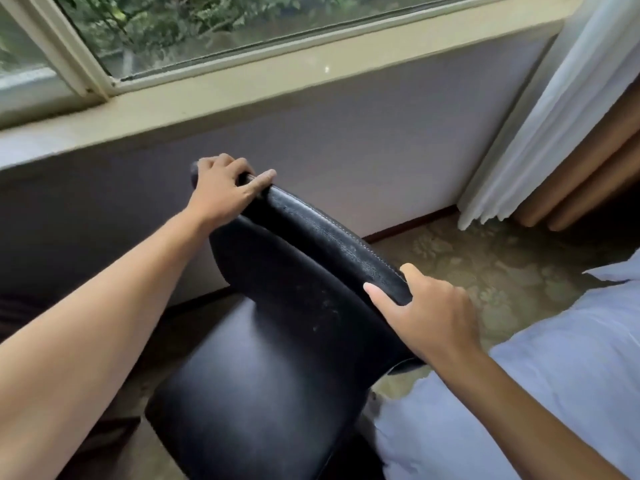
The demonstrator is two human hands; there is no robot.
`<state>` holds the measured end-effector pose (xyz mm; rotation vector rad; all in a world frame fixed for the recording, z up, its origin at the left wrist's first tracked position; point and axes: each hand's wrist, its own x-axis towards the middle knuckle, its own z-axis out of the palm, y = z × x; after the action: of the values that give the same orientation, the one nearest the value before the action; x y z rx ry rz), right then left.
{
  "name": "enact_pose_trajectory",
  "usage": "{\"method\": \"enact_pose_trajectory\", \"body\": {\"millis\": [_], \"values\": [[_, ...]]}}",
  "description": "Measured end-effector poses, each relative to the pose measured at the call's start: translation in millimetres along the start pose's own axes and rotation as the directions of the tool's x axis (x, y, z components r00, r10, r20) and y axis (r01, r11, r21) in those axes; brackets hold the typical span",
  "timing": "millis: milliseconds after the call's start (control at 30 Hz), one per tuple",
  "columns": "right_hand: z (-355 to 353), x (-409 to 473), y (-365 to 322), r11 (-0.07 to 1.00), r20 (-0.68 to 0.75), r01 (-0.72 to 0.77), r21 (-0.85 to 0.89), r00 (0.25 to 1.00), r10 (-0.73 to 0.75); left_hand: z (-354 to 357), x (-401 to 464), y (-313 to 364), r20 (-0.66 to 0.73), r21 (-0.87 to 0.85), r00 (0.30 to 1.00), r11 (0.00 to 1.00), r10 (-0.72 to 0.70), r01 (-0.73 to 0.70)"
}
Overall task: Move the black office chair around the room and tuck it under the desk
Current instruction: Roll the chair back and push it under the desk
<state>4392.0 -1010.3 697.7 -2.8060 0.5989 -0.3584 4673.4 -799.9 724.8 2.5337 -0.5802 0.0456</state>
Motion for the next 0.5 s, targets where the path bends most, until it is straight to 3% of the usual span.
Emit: {"method": "enact_pose_trajectory", "body": {"millis": [200, 367, 500], "values": [[-3, -71, -41, 0.987, 0.047, -0.026, 0.157, 0.999, 0.018, -31, -64, -14, -0.005, -0.097, 0.993, 0.988, -0.119, 0.118], [-12, -118, -77, 0.942, 0.257, -0.109, 0.319, 0.966, 0.025, -37, -82, 1, 0.082, -0.111, 0.987, 0.983, -0.137, 0.145], [-20, -167, -94, 0.953, 0.444, -0.034, 0.301, 0.890, -0.108, -19, -127, 15, 0.060, -0.299, 0.982, 0.936, -0.179, 0.188]]}}
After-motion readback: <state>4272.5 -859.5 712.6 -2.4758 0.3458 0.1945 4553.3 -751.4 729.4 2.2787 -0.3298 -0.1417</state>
